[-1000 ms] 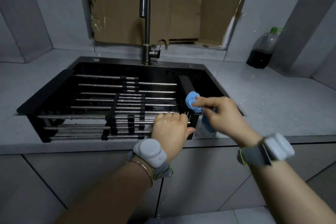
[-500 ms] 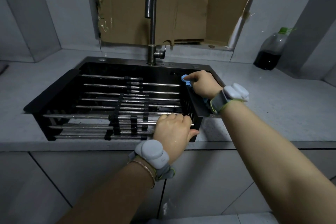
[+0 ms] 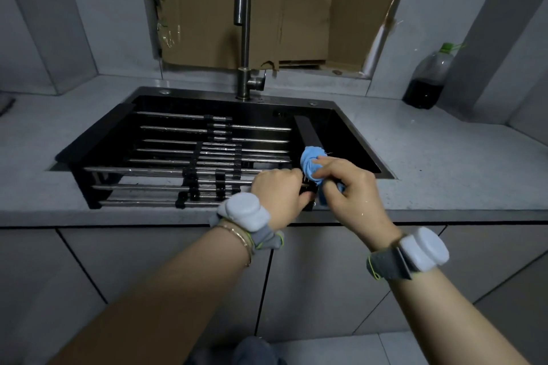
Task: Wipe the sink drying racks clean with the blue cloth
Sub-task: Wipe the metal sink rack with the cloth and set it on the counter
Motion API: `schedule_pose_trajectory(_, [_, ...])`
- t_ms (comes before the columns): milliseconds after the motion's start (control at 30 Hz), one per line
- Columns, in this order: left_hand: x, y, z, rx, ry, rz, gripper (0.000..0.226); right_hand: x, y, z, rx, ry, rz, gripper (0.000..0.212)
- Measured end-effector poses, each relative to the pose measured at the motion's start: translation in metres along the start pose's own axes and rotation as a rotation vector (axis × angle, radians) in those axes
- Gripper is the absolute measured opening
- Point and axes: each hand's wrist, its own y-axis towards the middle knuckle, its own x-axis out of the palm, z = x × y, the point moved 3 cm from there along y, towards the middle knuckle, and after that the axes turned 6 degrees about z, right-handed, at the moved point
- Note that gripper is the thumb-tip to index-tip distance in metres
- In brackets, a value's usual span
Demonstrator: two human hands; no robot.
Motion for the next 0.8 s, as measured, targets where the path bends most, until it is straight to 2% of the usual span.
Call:
schedule_pose_trajectory(67, [-0.01, 0.003, -0.008, -0.027, -0.004, -0.12, 0.038, 0.001, 0.0, 0.001, -0.02, -0.007, 0.024, 0.024])
schedule_pose_trajectory(200, [-0.037, 0.0, -0.031, 0.009, 0.328, -0.177, 0.044, 0.003, -0.001, -0.003, -0.048, -0.021, 0.079, 0.022])
schedule_pose_trajectory(267, [-0.042, -0.007, -0.039, -0.033, 0.361, -0.215, 0.049, 0.008, -0.003, -0.009, -0.111, -0.124, 0.108, 0.024])
schedule_pose_trajectory(367, [-0.039, -0.015, -0.038, -0.037, 0.327, -0.231, 0.045, 0.023, -0.01, -0.019, -0.21, -0.4, 0.097, 0.031])
schedule_pose_trajectory(567, [-0.04, -0.016, -0.04, -0.03, 0.294, -0.196, 0.039, 0.049, -0.012, -0.03, -0.281, -0.766, -0.082, 0.039])
schedule_pose_trajectory(667, [-0.041, -0.017, -0.044, -0.035, 0.247, -0.224, 0.039, 0.032, -0.004, -0.023, -0.408, -0.909, -0.233, 0.024])
schedule_pose_trajectory(800, [-0.052, -0.016, -0.062, -0.028, 0.1, -0.198, 0.042, 0.009, 0.0, -0.012, -0.356, -1.018, -0.373, 0.041])
